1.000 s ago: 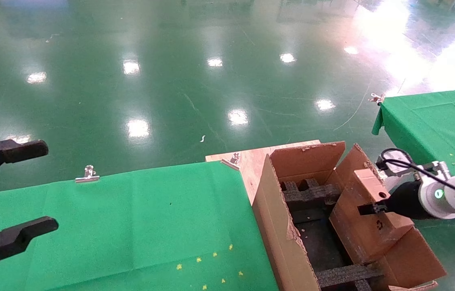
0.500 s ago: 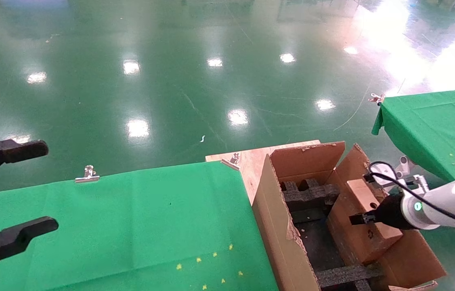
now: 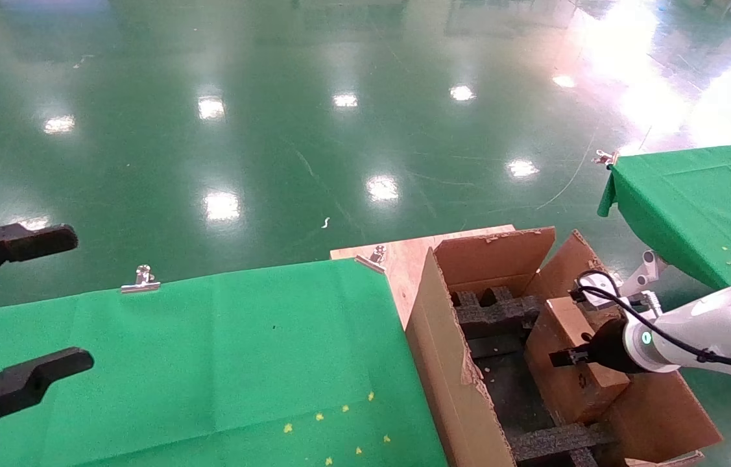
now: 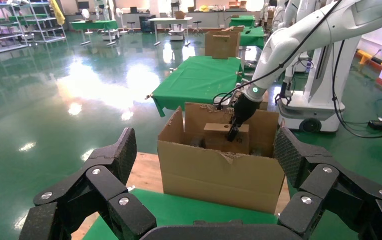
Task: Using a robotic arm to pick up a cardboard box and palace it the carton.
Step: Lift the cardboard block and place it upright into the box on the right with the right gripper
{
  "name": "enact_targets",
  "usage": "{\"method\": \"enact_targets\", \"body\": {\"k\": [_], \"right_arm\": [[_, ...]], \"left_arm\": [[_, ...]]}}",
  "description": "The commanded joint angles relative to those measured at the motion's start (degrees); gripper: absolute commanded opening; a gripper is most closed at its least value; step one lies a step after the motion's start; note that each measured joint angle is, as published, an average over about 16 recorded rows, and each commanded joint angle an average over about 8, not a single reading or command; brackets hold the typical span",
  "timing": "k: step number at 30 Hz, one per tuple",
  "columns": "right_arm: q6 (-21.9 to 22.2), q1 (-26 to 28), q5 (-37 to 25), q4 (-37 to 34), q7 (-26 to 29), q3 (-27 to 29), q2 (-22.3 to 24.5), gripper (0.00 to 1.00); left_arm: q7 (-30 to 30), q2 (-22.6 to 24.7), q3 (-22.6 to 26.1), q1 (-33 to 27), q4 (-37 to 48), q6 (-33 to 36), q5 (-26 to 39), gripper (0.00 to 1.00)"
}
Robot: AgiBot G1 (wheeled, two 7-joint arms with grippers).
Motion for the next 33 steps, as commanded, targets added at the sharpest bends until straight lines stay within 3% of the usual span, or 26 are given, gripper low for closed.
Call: {"method": "enact_targets", "body": {"k": [1, 20, 21, 28, 29, 33], "right_arm": [[0.37, -0.31, 0.74, -1.14, -0.86, -0.08, -0.63, 0.00], [3.74, -3.62, 4.09, -8.72, -7.73, -1.12, -4.96, 0.00], [3.84, -3.67, 4.20, -9.09, -8.14, -1.15, -5.17, 0.06], [4.55, -4.02, 5.32, -10.33, -10.71, -1.19, -5.75, 0.93], [4.62, -4.06, 5.43, -10.38, -10.86, -1.19, -5.77, 1.00], [4.59, -4.01, 5.34, -10.20, -10.52, -1.18, -5.71, 1.00]], "left_arm": [[0.00, 0.00, 0.00, 0.00, 0.00, 0.00, 0.00, 1.00], [0.00, 0.00, 0.00, 0.00, 0.00, 0.00, 0.00, 1.00], [0.00, 0.00, 0.00, 0.00, 0.00, 0.00, 0.00, 1.00], [0.00, 0.00, -0.01, 0.01, 0.01, -0.02, -0.01, 1.00], [0.00, 0.00, -0.01, 0.02, 0.01, -0.02, -0.01, 1.00], [0.00, 0.00, -0.01, 0.01, 0.01, -0.02, -0.01, 1.00]]}}
